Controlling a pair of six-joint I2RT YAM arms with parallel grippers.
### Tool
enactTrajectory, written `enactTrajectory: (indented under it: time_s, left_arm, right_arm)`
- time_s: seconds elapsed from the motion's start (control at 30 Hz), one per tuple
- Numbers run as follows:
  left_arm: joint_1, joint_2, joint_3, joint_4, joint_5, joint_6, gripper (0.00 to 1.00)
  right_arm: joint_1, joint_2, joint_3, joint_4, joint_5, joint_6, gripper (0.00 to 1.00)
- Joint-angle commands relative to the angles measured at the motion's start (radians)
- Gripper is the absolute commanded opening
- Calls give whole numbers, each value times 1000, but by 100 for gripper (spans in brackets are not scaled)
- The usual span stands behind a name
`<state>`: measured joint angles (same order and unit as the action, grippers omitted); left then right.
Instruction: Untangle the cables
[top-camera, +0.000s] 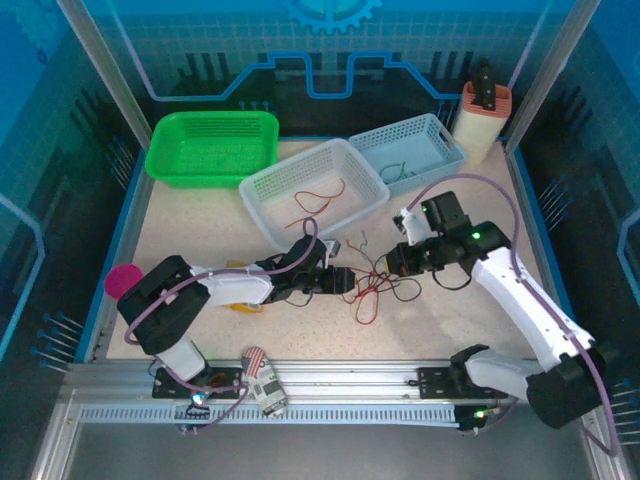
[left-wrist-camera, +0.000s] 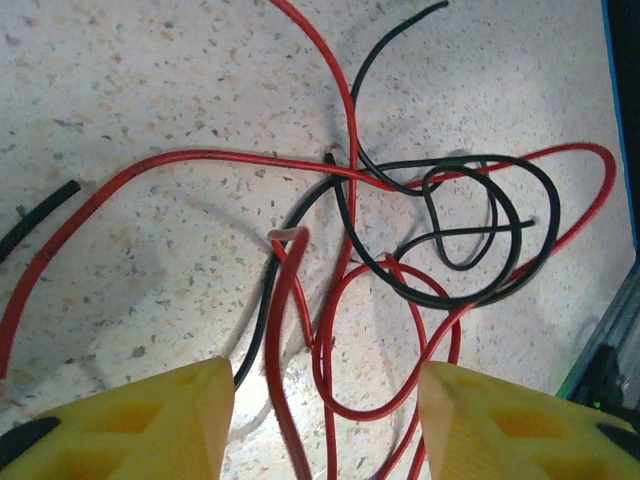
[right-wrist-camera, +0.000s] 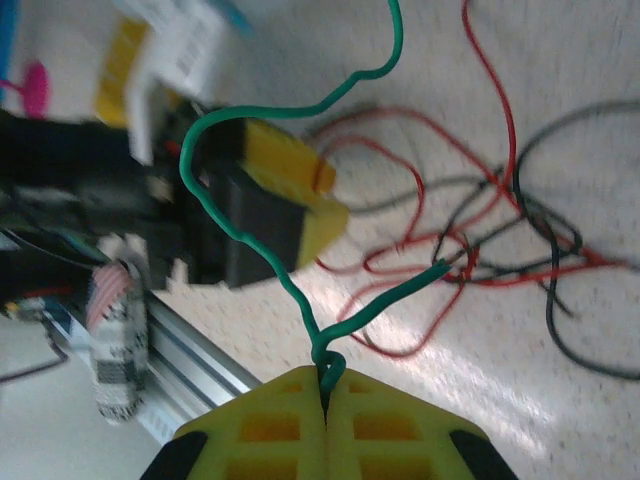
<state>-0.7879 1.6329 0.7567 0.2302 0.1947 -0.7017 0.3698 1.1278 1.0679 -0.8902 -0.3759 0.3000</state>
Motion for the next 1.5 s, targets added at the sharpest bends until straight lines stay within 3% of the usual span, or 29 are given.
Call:
enactTrajectory:
  time_s: [0.0, 0.13, 0.3, 0.37, 0.53, 0.73, 0.97, 1.23, 1.47]
  left_arm:
    - [13, -118, -62, 39, -30, 34, 59]
    - [43, -281, -136, 77, -68, 41, 68]
    - [79, -479, -96, -19, -72, 82, 83]
    - [94, -523, -65, -48, -69, 94, 90]
    - [151, -547, 28, -85, 13, 46, 92]
    - [186, -500, 93, 9, 127, -90, 86]
    - [186, -435, 106, 176, 171, -208, 68]
    - [188, -397, 161, 146, 130, -136, 54]
    - [189, -412, 142, 97, 118, -120, 53]
  right_arm:
    - [-34, -50, 74, 143, -20, 101, 0]
    - [-57, -74, 101, 308, -10, 211, 0]
    - [-61, -54, 123, 407, -48, 259, 0]
    - [-54, -39, 126, 437, -70, 263, 0]
    - [-25, -20, 112, 503, -76, 281, 0]
    - [23, -4, 103, 540, -62, 287, 0]
    - [53, 16, 96, 550, -74, 290, 0]
    - [53, 34, 87, 540, -136, 299, 0]
    - [11, 49, 71, 543, 51, 366, 0]
